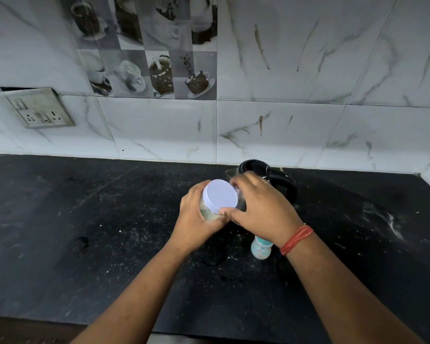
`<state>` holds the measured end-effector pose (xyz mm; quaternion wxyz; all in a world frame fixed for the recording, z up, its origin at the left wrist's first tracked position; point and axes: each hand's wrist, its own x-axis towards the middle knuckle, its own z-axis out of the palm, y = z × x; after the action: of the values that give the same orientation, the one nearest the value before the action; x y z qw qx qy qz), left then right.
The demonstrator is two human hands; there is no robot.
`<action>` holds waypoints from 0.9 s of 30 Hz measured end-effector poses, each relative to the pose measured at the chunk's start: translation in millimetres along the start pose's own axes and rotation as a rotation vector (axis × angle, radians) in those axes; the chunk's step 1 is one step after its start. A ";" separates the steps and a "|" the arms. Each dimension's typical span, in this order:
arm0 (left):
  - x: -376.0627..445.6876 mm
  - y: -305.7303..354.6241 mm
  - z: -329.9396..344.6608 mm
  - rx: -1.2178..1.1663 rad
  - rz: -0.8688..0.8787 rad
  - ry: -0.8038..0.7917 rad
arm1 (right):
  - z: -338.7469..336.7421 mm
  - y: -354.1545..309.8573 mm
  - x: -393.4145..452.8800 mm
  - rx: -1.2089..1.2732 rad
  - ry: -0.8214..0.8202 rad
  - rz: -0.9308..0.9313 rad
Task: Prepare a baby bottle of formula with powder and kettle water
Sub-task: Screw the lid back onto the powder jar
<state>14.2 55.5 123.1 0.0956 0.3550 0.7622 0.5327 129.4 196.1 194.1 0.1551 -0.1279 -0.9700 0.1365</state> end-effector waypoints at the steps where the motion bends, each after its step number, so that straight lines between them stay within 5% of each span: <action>1: -1.0 1.7 -0.8 -0.004 0.001 -0.024 | -0.6 2.2 2.5 0.053 -0.044 -0.070; 5: -5.1 7.8 -4.0 0.011 0.005 -0.105 | -2.3 5.3 8.1 0.034 -0.204 -0.184; 12: -10.9 8.5 -8.1 -0.015 -0.004 -0.089 | 13.9 -14.2 2.2 -0.105 -0.123 0.155; 19: -10.3 1.9 -27.9 -0.122 -0.085 -0.363 | 6.0 -2.5 5.1 -0.187 -0.201 -0.300; 27: -20.9 1.0 -13.2 -0.124 -0.016 -0.268 | 40.9 -6.7 -1.9 -0.159 0.117 -0.274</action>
<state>22.9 32.4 124.6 0.2226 0.4101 0.7110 0.5260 116.0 180.1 158.2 0.2180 -0.0139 -0.9754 0.0291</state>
